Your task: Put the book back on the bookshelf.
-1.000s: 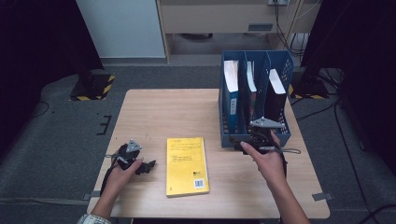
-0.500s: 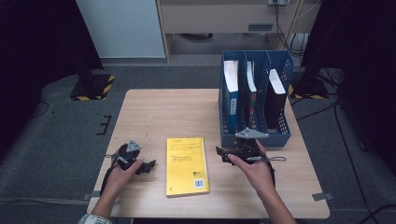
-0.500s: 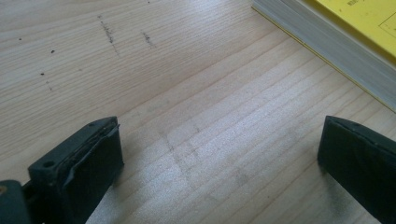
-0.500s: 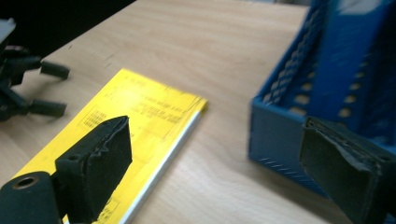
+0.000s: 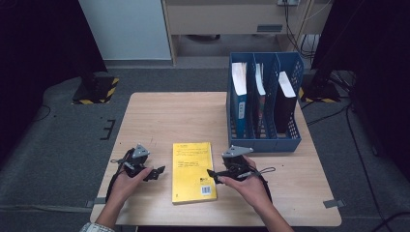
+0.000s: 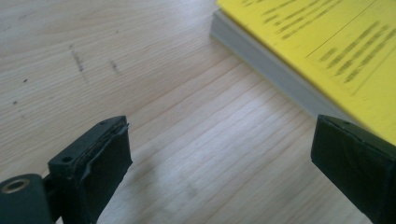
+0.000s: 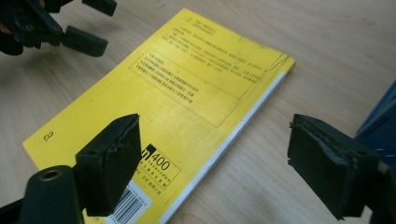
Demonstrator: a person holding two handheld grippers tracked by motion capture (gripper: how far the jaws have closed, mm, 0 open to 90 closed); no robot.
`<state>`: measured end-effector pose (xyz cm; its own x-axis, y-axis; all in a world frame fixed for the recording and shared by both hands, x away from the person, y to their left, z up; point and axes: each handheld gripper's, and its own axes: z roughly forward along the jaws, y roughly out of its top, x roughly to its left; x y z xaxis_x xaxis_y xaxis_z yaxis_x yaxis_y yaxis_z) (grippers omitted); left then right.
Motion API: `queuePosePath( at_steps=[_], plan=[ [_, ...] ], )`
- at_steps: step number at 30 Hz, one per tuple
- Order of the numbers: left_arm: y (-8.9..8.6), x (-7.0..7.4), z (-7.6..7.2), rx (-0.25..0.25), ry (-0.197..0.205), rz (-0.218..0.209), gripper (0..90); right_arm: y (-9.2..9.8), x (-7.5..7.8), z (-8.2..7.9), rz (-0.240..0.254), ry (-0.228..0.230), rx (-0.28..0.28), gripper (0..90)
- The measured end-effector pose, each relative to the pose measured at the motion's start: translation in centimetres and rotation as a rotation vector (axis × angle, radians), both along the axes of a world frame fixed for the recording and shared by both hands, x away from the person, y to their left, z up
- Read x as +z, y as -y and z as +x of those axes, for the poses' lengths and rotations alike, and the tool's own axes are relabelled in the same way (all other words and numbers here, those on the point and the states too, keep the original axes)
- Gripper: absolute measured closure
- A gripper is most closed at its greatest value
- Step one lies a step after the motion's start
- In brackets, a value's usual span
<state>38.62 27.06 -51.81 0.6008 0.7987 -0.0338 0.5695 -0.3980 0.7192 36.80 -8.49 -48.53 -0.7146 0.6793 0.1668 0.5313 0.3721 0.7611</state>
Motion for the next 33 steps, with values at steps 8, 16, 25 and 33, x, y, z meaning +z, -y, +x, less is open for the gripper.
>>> queuePosePath(
  at_steps=[8, 16, 25, 33],
  plan=[
    [2.8, 0.8, -1.8, -0.051, -0.019, -0.049, 9.0, -1.1, -1.2, -0.3, -0.017, -0.053, 0.074, 19.4],
    [4.7, 0.5, -2.5, -0.098, -0.021, -0.04, 10.0, -1.4, -2.2, -0.3, -0.038, -0.084, 0.07, 12.4],
    [5.7, -0.2, -2.5, -0.119, -0.059, -0.019, 10.3, -2.1, -3.1, -0.2, -0.085, -0.11, 0.078, 9.9],
    [5.6, -0.5, -2.4, -0.123, -0.103, -0.057, 9.6, -2.4, -3.8, -0.2, -0.105, -0.146, 0.084, 9.3]
  ],
)
